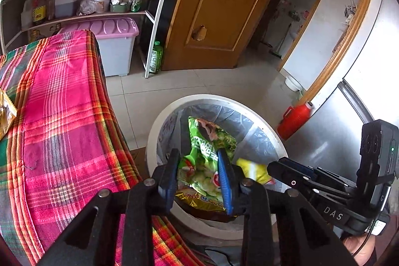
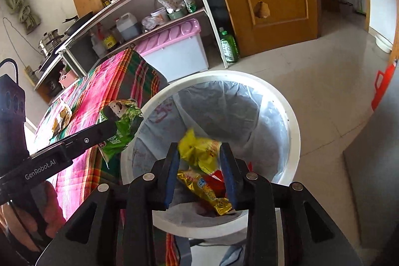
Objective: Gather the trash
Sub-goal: 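Open both tools to drop the green wrapper and yellow packet into the bin, then move both open tools back over the large yellow wrapper on the table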
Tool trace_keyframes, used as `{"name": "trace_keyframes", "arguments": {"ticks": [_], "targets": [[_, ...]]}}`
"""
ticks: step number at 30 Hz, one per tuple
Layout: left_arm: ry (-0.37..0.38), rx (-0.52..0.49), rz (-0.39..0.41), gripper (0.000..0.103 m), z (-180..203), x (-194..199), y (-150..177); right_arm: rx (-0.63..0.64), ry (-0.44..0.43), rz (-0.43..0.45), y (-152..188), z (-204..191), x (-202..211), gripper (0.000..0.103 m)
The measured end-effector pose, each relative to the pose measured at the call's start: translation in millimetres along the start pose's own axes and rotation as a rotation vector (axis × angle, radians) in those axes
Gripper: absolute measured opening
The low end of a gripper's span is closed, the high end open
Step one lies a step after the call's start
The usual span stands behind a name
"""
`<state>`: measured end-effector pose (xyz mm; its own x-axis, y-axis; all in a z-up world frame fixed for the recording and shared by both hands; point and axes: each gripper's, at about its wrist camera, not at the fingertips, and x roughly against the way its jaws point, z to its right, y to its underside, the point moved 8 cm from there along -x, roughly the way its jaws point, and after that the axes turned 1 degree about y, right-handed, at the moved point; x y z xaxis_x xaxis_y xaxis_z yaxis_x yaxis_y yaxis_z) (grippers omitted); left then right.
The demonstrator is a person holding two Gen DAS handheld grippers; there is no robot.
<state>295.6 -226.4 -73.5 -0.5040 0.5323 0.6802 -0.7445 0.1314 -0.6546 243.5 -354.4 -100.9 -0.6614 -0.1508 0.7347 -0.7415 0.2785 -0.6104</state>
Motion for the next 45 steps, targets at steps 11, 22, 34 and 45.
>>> {"name": "trace_keyframes", "arguments": {"ticks": [11, 22, 34, 45], "targets": [[0.012, 0.014, 0.036, 0.047, -3, 15, -1, 0.019, -0.016, 0.039, -4, -9, 16, 0.044], [-0.018, 0.030, 0.143, 0.047, -18, 74, 2, 0.089, -0.100, 0.091, -4, -53, 45, 0.044], [-0.098, 0.078, 0.221, 0.047, -66, 130, 13, 0.186, -0.190, 0.090, 6, -119, 52, 0.044], [-0.168, 0.111, 0.275, 0.047, -102, 168, 27, 0.272, -0.268, 0.107, 14, -175, 57, 0.044]]}}
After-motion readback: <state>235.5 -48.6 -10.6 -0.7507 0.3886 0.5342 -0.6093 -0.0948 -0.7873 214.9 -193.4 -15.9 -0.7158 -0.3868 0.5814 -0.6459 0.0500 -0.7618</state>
